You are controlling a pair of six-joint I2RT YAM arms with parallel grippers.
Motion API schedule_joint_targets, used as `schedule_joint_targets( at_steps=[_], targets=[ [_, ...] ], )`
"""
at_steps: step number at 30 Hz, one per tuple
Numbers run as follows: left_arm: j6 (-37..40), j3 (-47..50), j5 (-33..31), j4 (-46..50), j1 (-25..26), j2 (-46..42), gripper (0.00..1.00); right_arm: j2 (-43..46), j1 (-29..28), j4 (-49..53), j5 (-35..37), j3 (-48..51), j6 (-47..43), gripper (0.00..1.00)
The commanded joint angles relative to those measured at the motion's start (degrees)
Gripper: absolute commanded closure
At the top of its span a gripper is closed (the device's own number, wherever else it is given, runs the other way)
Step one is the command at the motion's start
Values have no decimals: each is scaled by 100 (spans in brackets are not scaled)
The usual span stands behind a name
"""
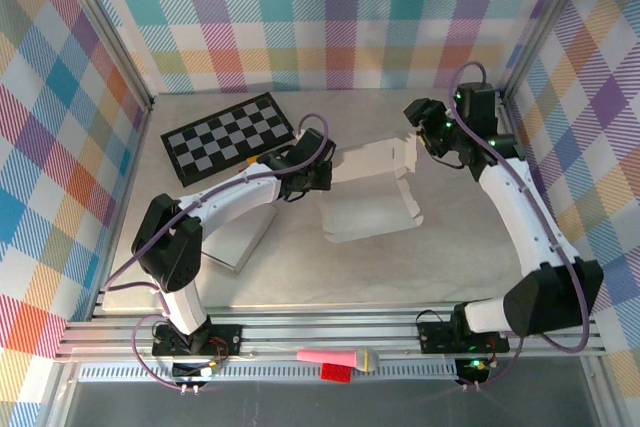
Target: Fold the paper box
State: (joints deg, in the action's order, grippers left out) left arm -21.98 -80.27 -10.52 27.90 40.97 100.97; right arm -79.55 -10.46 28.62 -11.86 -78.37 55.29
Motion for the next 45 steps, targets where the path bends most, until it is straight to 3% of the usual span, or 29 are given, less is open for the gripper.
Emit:
schedule_joint_targets(
  at_steps=[1, 11, 28, 36, 45],
  targets=[
    [129, -293, 409, 544, -32, -172, 100, -252, 2, 689, -255, -339, -396, 41],
    [123, -363, 454, 700, -36, -259, 100, -730, 0, 795, -300, -447, -718, 44],
    [123, -514, 525, 654, -34, -172, 100, -961, -200, 540, -1266, -437, -465, 45],
    [214, -614, 418, 752, -153, -188, 100, -139, -12, 705, -414, 205, -956, 48],
    [334, -831, 489, 853, -291, -91, 100, 394, 62, 61, -315, 1451, -1241, 56]
  ],
)
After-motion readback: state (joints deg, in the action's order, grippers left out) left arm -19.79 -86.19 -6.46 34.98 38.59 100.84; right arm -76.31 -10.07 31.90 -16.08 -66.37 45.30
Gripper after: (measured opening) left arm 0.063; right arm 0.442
